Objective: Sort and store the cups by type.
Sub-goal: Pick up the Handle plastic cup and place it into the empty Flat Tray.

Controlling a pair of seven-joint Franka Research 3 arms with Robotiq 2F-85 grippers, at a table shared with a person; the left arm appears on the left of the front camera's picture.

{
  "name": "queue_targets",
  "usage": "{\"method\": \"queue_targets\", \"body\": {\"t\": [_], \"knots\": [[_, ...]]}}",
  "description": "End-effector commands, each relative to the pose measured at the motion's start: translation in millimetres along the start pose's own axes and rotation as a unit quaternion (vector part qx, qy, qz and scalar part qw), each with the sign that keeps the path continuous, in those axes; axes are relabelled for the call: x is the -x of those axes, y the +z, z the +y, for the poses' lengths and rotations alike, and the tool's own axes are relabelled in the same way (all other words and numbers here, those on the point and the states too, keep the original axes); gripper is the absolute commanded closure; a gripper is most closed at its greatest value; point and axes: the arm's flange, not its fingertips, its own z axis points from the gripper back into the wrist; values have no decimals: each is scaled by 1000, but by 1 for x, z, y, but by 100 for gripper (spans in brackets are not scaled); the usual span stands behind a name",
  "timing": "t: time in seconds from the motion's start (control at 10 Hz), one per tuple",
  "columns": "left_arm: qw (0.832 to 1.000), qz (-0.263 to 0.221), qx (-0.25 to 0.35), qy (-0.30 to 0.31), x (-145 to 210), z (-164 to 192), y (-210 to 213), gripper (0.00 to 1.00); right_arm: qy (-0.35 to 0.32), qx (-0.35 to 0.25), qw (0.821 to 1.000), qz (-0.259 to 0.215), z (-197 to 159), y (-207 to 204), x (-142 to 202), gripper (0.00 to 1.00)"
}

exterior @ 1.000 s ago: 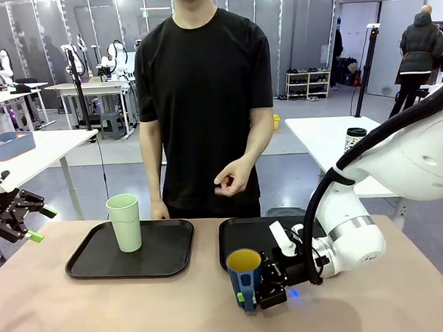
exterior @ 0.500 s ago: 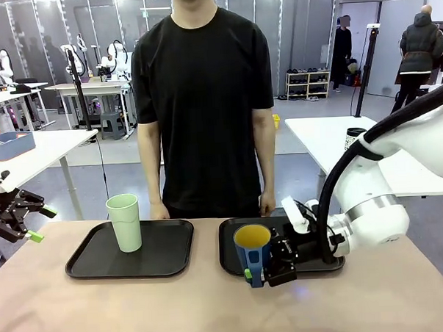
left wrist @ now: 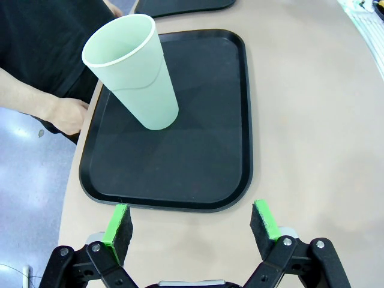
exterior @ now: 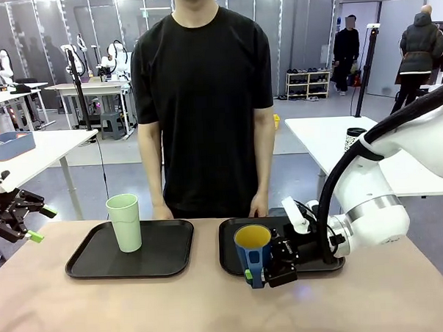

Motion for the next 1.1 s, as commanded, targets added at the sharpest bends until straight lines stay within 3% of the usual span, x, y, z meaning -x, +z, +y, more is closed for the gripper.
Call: {"method": "queue_targets", "body": {"t": [0.0,0.1,0.8,1.0], "knots": [[1000,-14,-3,-4,-1,2,1,0,8,-2,1000,-1,0,-3,1,60],[1000,-14,-3,-4,-1,2,1,0,0,0,1000,0,0,0,0,31],[1000,-14,-3,-4,-1,2,1,0,-12,111,994,-16,-137,79,1,31],[1000,-14,-3,-4,-1,2,1,0,-29,123,992,-26,-156,91,0,31]]}}
